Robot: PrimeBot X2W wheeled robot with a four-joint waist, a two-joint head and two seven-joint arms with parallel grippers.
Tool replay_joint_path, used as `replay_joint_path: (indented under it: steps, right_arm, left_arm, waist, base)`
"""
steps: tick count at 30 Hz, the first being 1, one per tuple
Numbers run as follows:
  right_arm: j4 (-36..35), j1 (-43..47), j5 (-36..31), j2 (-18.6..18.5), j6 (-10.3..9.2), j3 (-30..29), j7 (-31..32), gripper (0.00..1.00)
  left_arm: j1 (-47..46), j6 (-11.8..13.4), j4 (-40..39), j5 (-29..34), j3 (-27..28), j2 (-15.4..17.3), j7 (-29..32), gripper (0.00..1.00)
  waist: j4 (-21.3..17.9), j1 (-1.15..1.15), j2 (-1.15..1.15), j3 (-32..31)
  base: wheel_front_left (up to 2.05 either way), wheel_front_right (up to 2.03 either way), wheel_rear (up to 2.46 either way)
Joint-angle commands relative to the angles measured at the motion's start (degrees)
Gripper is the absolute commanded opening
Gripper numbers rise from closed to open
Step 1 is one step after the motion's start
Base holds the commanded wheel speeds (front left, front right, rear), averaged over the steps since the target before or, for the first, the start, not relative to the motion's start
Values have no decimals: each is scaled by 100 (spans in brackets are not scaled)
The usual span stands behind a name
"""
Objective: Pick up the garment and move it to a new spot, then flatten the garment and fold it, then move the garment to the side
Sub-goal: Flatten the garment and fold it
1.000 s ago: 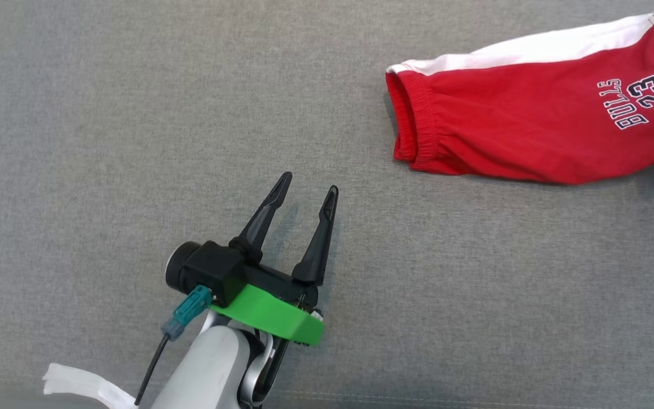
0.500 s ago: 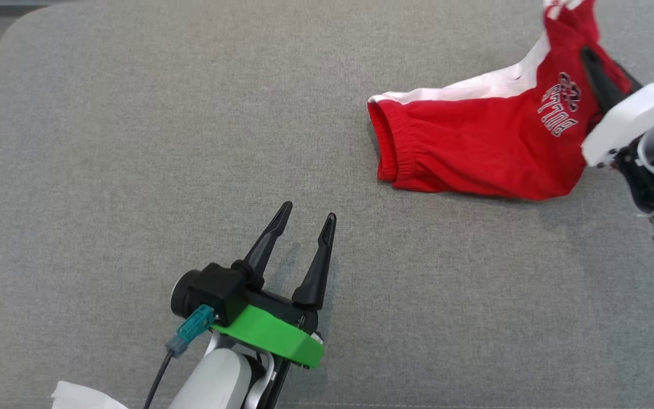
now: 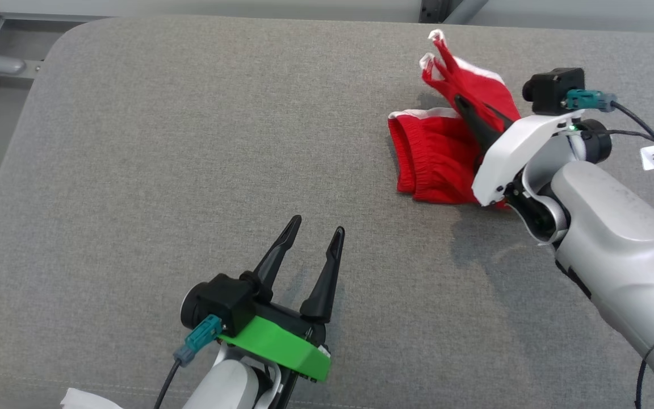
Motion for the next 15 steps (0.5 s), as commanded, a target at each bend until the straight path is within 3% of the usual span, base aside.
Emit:
replay_joint_path:
  steps: [1, 10, 12, 13, 15]
  right_arm:
    - [67, 89, -68, 140, -8, 52, 50, 0]
    - [452, 183, -250, 806, -8, 176, 155, 0]
    - [548, 255, -271, 960, -8, 193, 111, 39]
    - [580, 328, -170, 1065, -8, 162, 88, 99]
    - [606, 386, -70, 1157, -8, 105, 53, 100]
  left_arm:
    - [99, 21, 3, -49, -14, 9, -18, 100]
    - [120, 67, -25, -111, -52, 9, -18, 100]
    - [121, 70, -26, -131, -64, 9, -18, 100]
    - [118, 74, -27, -127, -68, 9, -18, 100]
    - [109, 79, -30, -118, -75, 9, -18, 100]
  waist:
    - [78, 0, 0, -35]
    - [128, 0, 0, -42]
    - [114, 0, 0, -44]
    - [107, 0, 0, -45]
    - [101, 0, 0, -44]
  base:
    - [0, 0, 0]
    - [0, 0, 0]
    - [0, 0, 0]
    - [0, 0, 0]
    - [0, 0, 0]
